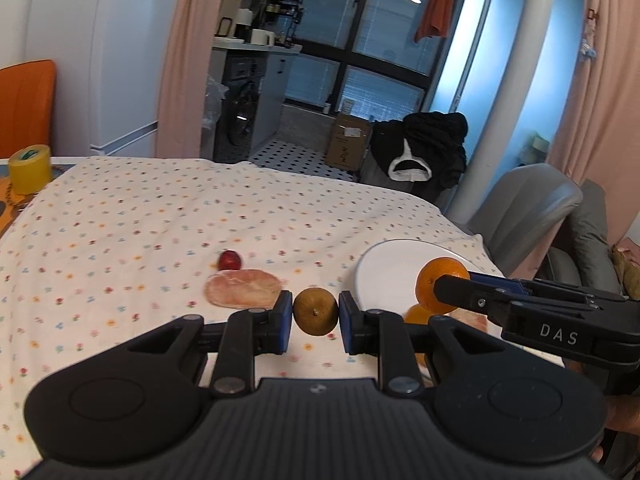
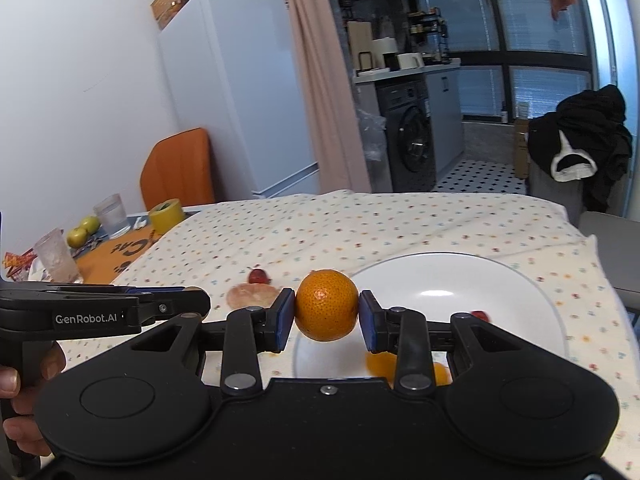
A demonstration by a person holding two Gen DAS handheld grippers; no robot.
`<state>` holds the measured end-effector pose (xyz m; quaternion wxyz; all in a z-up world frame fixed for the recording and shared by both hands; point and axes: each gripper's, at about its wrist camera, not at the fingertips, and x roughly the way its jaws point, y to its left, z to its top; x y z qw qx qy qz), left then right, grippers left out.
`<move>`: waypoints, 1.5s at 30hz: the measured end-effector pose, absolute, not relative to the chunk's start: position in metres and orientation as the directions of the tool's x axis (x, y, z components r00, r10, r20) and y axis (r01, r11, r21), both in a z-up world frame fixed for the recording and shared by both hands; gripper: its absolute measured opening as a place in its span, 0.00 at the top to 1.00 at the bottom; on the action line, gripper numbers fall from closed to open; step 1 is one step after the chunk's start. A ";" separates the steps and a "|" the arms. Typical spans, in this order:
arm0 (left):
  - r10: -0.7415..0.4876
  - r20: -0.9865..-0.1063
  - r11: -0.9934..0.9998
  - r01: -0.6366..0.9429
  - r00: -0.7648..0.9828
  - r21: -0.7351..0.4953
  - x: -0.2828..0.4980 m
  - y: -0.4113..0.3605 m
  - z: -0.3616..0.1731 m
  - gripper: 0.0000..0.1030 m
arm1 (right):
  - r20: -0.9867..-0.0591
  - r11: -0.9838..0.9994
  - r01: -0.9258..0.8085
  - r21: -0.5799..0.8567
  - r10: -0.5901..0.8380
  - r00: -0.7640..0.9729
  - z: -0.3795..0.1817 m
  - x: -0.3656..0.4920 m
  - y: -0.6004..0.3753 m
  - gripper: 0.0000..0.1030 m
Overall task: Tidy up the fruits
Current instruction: 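Carry the kiwi and orange in both tools over the plate, then open right tool to drop the orange while left tool drops the kiwi onto the plate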
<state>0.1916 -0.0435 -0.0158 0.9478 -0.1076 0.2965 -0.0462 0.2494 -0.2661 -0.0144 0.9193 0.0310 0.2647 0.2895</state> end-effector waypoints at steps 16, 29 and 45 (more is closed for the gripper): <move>-0.219 -0.554 0.969 0.112 0.803 -0.221 0.214 -0.089 -0.018 0.78 | -0.468 0.875 -0.432 0.217 0.482 0.741 -0.018 0.253 -0.316 0.68; -0.241 -0.595 0.967 0.139 0.767 -0.213 0.232 -0.112 -0.037 0.78 | -0.499 0.883 -0.396 0.252 0.469 0.728 -0.042 0.266 -0.332 0.68; -0.241 -0.630 0.968 0.137 0.738 -0.210 0.252 -0.119 -0.054 0.78 | -0.525 0.877 -0.392 0.276 0.480 0.703 -0.059 0.279 -0.329 0.64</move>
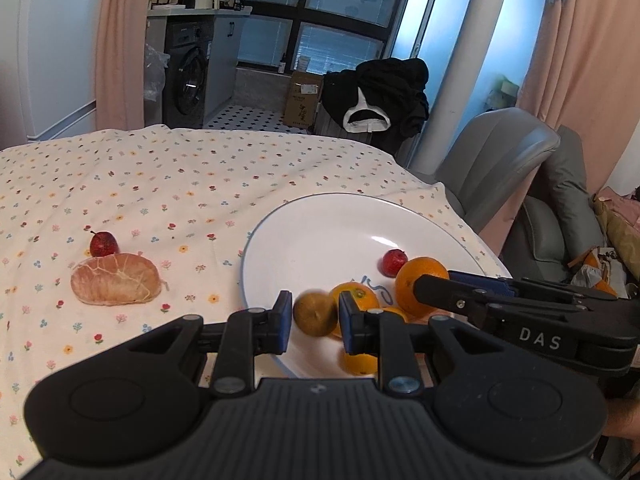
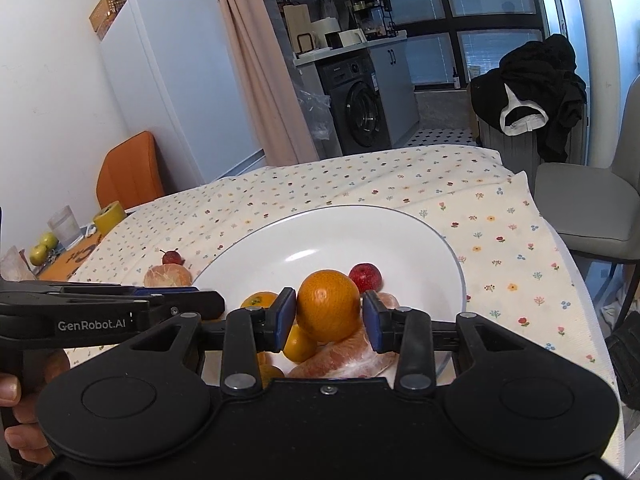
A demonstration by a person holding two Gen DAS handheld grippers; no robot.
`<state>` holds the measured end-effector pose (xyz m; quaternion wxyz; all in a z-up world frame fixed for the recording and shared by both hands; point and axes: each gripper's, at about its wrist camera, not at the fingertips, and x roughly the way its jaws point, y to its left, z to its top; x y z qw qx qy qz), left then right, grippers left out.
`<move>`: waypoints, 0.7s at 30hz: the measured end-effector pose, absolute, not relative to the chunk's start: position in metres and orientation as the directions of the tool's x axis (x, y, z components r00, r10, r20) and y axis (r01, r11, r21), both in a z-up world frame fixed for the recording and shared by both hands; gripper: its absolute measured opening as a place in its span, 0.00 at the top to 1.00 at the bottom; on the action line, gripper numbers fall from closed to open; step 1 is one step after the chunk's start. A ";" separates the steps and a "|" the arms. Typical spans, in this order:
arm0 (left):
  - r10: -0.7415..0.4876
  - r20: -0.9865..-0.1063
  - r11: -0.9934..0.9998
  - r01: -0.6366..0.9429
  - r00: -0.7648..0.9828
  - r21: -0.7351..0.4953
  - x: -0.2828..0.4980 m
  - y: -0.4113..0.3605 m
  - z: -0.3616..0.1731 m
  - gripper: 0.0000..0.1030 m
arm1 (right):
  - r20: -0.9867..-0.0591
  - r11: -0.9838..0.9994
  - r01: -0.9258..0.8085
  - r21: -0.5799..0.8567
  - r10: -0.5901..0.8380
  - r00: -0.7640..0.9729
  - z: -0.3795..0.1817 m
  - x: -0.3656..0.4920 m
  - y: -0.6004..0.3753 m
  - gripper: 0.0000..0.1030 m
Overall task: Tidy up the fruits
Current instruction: 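Open right tool to drop the orange while left tool drops the kiwi onto the plate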
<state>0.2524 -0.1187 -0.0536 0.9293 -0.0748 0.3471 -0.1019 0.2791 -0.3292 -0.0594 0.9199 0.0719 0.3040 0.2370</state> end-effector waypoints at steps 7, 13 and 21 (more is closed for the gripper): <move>-0.221 -0.622 0.973 0.121 0.752 -0.198 0.247 -0.114 -0.046 0.74 | -0.522 0.878 -0.390 0.278 0.479 0.705 -0.058 0.277 -0.329 0.63; -0.204 -0.613 0.976 0.112 0.763 -0.186 0.238 -0.106 -0.038 0.53 | -0.521 0.873 -0.398 0.283 0.488 0.700 -0.055 0.274 -0.325 0.62; -0.149 -0.581 0.982 0.053 0.800 -0.179 0.223 -0.086 -0.029 0.26 | -0.505 0.878 -0.399 0.264 0.478 0.719 -0.045 0.262 -0.315 0.33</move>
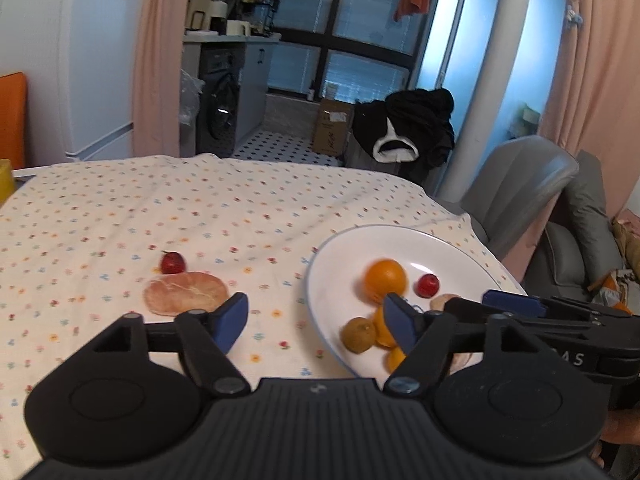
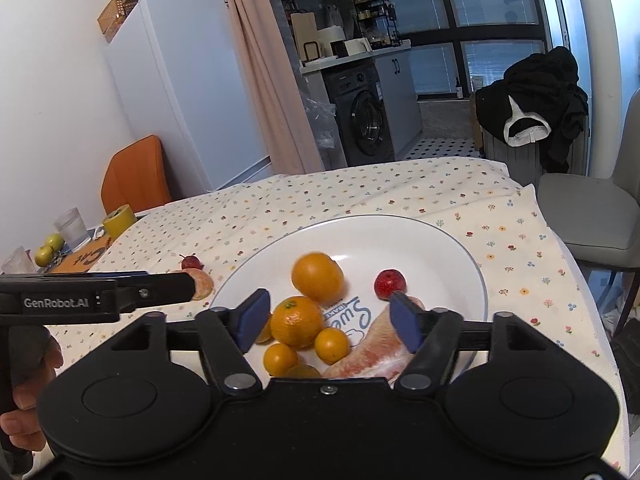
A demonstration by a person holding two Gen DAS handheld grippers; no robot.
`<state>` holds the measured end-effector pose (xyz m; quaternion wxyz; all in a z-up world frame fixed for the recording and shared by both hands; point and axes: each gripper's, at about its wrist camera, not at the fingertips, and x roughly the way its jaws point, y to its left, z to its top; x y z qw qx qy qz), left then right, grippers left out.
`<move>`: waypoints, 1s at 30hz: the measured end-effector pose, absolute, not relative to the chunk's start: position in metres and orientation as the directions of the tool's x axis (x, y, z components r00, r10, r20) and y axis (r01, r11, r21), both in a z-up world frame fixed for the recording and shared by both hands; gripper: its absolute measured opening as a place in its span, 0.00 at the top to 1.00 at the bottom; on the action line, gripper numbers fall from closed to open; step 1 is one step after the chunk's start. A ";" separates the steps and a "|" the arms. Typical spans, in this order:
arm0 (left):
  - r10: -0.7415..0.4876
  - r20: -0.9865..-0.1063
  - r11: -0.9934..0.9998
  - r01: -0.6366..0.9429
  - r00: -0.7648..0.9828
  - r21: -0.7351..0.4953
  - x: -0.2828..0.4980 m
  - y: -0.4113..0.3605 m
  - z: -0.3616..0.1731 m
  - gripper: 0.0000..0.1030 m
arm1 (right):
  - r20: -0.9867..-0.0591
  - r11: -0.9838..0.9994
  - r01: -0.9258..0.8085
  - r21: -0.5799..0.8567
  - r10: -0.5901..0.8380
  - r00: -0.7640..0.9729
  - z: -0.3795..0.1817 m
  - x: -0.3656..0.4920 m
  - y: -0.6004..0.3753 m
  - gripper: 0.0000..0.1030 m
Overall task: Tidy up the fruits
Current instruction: 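Open right tool to drop the orange while left tool drops the kiwi onto the plate, then withdraw both tools toward the last pomelo segment and red cherry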
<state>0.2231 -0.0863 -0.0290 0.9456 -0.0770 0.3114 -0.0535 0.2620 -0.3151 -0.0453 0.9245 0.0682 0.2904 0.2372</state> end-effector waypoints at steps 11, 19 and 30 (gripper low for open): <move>-0.081 -0.577 0.986 -0.020 0.813 -0.165 0.205 -0.059 -0.019 0.18 | -0.482 0.870 -0.423 0.253 0.493 0.724 -0.037 0.248 -0.296 0.00; -0.063 -0.567 0.987 -0.033 0.821 -0.158 0.188 -0.045 -0.016 0.14 | -0.491 0.867 -0.437 0.240 0.496 0.716 -0.033 0.243 -0.277 0.00; -0.029 -0.562 0.983 -0.077 0.827 -0.165 0.173 -0.019 -0.013 0.12 | -0.489 0.852 -0.479 0.212 0.517 0.703 -0.027 0.237 -0.249 0.00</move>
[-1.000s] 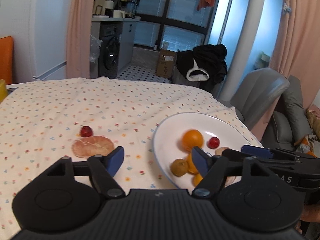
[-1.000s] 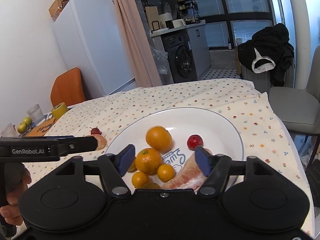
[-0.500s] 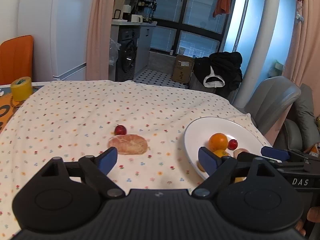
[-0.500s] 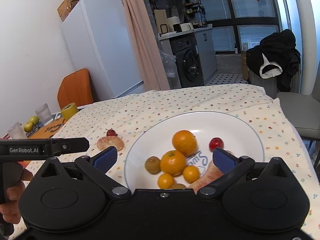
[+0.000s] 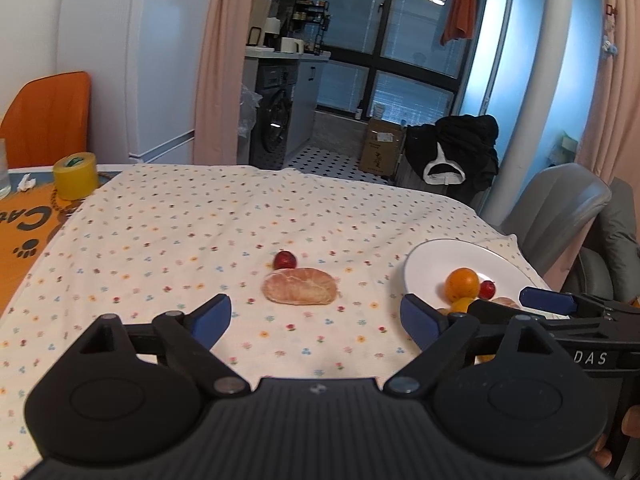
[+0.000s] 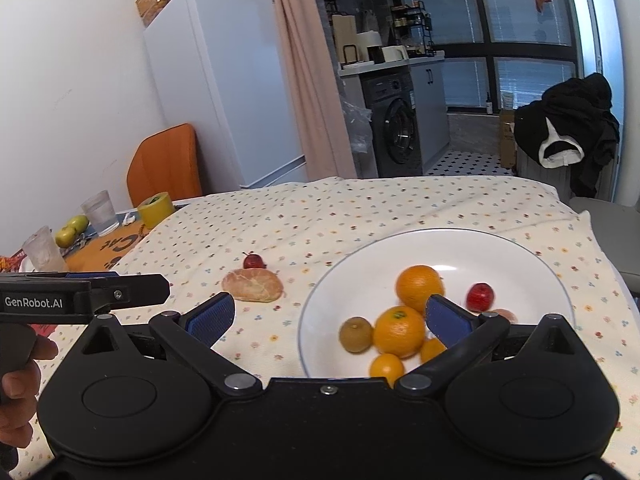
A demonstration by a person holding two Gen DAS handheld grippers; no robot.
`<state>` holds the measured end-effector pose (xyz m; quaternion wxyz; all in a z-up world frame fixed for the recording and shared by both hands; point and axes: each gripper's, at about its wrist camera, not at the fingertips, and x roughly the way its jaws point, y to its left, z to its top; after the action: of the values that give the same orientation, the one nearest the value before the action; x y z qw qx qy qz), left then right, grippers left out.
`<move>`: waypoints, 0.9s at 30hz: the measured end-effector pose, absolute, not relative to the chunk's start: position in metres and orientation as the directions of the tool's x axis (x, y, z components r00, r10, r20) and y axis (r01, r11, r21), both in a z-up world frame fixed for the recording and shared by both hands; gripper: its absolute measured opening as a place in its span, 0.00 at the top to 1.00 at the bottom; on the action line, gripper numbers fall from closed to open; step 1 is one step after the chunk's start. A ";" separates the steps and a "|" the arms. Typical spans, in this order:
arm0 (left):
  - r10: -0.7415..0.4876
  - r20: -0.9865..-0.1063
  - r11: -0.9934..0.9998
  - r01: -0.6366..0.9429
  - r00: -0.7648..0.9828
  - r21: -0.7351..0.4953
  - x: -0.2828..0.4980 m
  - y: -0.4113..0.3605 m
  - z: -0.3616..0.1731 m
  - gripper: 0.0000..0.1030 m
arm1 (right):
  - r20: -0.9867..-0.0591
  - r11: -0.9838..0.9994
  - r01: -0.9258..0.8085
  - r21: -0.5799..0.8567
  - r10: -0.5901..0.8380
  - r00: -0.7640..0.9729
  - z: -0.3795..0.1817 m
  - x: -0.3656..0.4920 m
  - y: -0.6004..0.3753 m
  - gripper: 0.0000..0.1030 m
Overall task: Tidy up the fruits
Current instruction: 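Withdraw both tools toward the last pomelo segment and red cherry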
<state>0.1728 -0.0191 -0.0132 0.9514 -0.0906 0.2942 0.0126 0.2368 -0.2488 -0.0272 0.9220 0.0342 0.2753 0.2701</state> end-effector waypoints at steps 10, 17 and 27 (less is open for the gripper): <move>-0.036 -0.558 0.980 -0.081 0.829 -0.184 0.167 -0.001 -0.010 0.08 | -0.497 0.836 -0.512 0.197 0.535 0.683 -0.026 0.236 -0.227 0.00; -0.034 -0.552 0.979 -0.083 0.833 -0.185 0.167 0.006 -0.010 0.05 | -0.504 0.831 -0.522 0.192 0.540 0.674 -0.025 0.240 -0.217 0.00; -0.041 -0.573 0.968 -0.110 0.818 -0.226 0.173 0.028 -0.019 0.05 | -0.506 0.798 -0.579 0.168 0.573 0.645 -0.027 0.248 -0.194 0.00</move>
<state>0.1729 0.0280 -0.0190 0.9452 -0.1255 0.3008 0.0185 0.2478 -0.1942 -0.0269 0.9068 -0.0047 0.2773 0.3176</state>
